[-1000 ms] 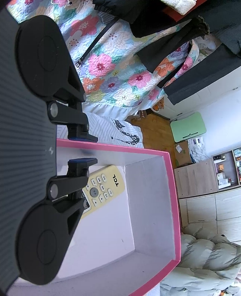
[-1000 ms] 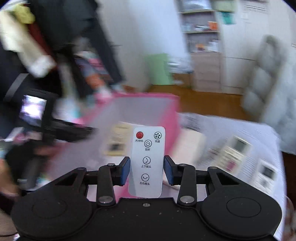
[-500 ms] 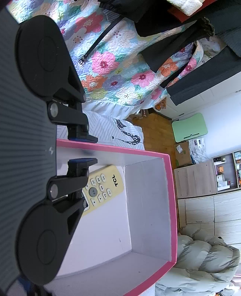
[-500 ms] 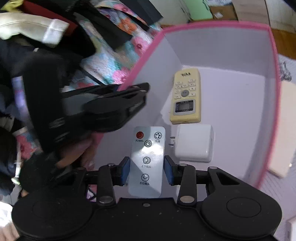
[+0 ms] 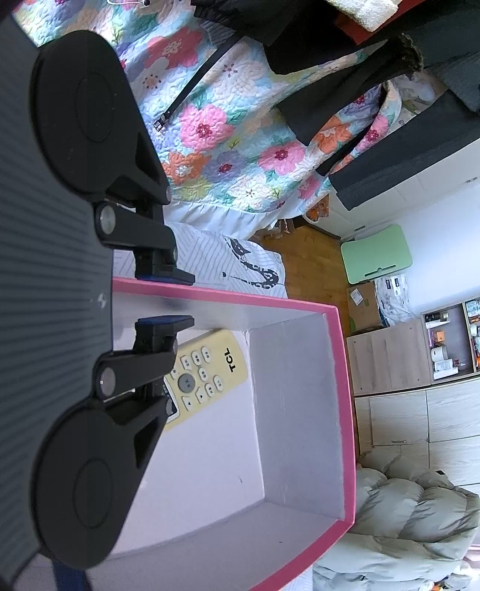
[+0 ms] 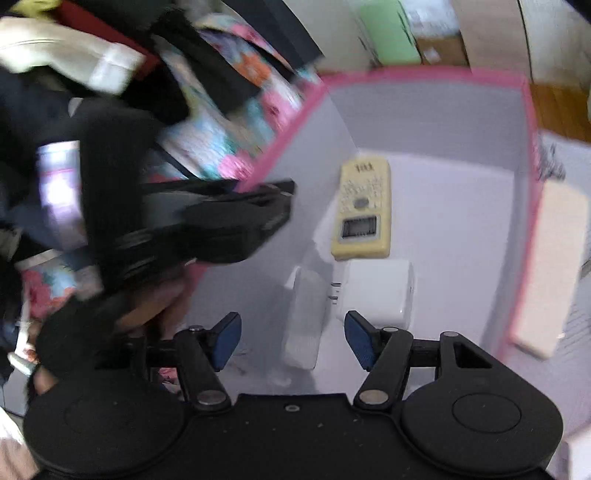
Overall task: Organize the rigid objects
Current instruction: 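Grasp the small white charger cube with the right tool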
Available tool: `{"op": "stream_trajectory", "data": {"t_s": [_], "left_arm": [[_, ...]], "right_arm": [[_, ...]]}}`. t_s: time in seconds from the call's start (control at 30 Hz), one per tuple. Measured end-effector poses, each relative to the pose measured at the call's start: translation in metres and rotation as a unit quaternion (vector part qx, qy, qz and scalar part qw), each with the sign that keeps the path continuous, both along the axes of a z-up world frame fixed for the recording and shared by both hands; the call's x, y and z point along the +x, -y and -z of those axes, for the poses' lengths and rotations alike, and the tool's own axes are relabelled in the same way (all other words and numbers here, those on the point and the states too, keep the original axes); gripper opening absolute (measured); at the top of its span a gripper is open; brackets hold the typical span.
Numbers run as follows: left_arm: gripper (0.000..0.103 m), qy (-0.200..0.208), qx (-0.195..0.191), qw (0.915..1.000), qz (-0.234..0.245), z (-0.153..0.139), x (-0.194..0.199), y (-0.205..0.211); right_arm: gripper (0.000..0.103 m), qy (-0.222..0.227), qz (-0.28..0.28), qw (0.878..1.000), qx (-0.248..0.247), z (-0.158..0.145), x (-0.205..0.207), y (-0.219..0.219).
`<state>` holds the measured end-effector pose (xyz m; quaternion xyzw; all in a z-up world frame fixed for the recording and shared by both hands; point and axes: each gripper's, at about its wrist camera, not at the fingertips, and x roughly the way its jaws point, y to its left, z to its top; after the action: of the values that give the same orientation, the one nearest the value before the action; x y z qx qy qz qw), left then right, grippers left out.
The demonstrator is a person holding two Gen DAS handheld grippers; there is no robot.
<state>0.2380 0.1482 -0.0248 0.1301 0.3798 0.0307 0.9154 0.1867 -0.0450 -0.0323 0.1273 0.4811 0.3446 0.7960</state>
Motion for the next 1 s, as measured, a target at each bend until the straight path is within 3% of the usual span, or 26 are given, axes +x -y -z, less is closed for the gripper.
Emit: {"op": "stream_trajectory", "data": {"t_s": [0.2, 0.37, 0.5, 0.63, 1.0], "left_arm": [[0.014, 0.001, 0.009, 1.0, -0.001, 0.0, -0.001, 0.001], [0.014, 0.002, 0.005, 1.0, 0.0, 0.0, -0.002, 0.003], [0.014, 0.001, 0.009, 1.0, 0.002, 0.001, -0.002, 0.005], [0.014, 0.001, 0.017, 0.9999, 0.001, 0.002, -0.002, 0.008], [0.014, 0.011, 0.023, 0.9997, -0.005, 0.002, -0.006, 0.011]], "right_arm": [[0.067, 0.069, 0.04, 0.997, -0.01, -0.035, -0.048, 0.055], [0.067, 0.111, 0.108, 0.988, -0.02, -0.038, -0.077, 0.117], [0.068, 0.115, 0.117, 0.984, -0.064, -0.014, -0.093, 0.15], [0.068, 0.076, 0.151, 0.98, -0.104, 0.024, -0.094, 0.169], [0.068, 0.105, 0.151, 0.964, -0.193, 0.067, -0.08, 0.16]]}}
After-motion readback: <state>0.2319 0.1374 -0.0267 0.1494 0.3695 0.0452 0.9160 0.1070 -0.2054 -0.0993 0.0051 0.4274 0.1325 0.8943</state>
